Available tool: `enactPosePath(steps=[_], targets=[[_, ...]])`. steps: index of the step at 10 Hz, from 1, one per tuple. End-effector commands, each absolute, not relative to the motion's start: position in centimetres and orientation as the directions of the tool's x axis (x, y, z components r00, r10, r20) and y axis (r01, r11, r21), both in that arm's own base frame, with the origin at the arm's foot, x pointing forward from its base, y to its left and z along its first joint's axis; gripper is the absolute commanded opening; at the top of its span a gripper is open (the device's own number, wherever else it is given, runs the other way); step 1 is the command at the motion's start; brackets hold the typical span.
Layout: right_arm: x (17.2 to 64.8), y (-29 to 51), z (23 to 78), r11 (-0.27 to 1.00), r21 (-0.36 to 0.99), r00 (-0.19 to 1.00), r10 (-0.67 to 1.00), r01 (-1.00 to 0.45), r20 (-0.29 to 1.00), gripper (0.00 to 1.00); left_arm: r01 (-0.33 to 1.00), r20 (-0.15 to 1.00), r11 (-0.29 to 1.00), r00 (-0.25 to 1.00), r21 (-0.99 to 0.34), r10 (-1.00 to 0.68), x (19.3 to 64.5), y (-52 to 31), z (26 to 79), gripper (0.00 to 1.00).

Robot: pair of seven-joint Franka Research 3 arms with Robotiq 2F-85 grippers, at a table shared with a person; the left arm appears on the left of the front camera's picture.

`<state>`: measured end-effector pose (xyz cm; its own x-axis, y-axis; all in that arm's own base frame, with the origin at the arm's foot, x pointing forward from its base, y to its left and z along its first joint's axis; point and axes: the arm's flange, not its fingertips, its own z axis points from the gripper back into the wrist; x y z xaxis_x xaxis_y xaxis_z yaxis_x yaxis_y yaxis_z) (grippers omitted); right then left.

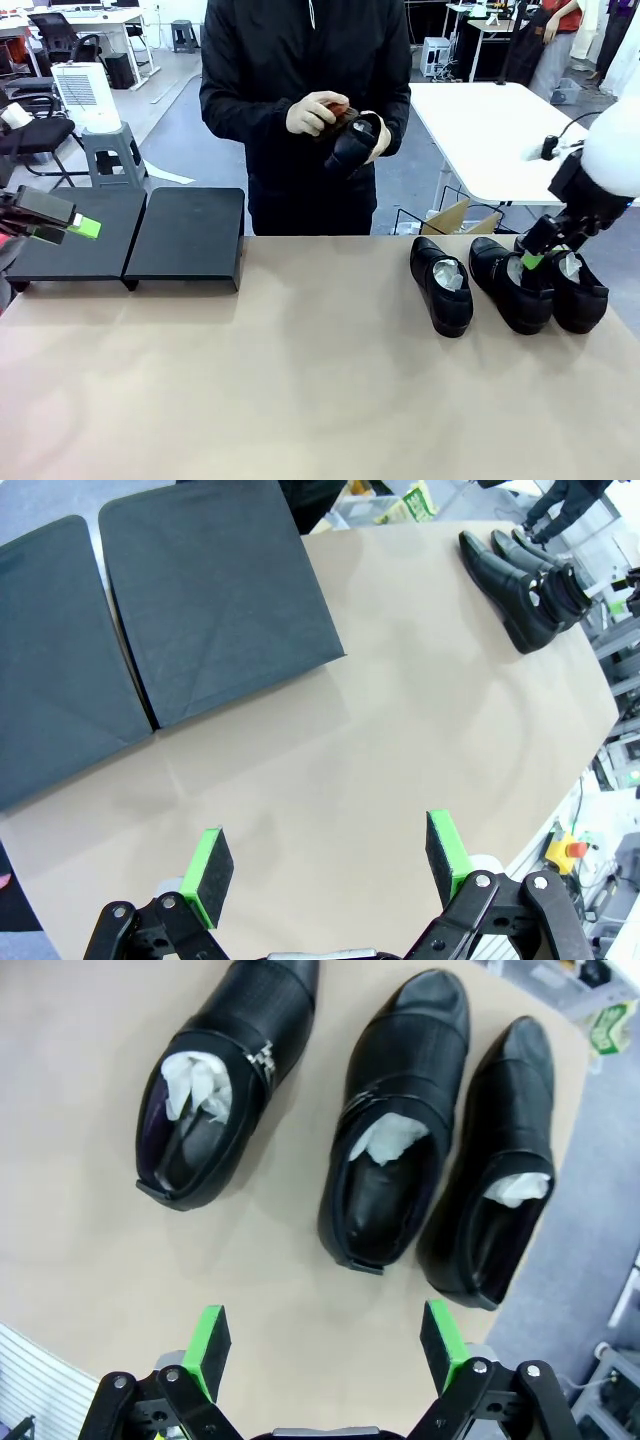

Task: Organize the shoes by placing them on the stand.
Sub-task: Pick up one Shoe and place it in the middle of the table.

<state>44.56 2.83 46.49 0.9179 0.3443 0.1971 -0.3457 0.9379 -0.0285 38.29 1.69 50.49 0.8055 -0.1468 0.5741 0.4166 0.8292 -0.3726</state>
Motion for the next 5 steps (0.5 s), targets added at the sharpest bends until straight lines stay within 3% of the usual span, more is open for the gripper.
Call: enactPosePath(steps=[1, 3, 5], targets=[[44.73, 3.69, 45.81, 0.947, -0.016, 0.934, 0.32, -0.322, 0.16, 1.0, 0.435, 0.586, 0.815, 0.796, -0.383, -0.15, 38.28, 1.83, 50.37, 1.0], [45.32, 3.91, 45.25, 0.96, -0.056, 0.944, 0.281, -0.275, 0.173, 1.0, 0.435, 0.586, 0.815, 0.796, -0.383, -0.15, 38.28, 1.83, 50.37, 1.0], [44.7, 3.65, 45.33, 0.939, -0.02, 0.925, 0.341, -0.343, 0.167, 1.0, 0.435, 0.586, 0.815, 0.796, -0.383, -0.15, 38.28, 1.83, 50.37, 1.0]])
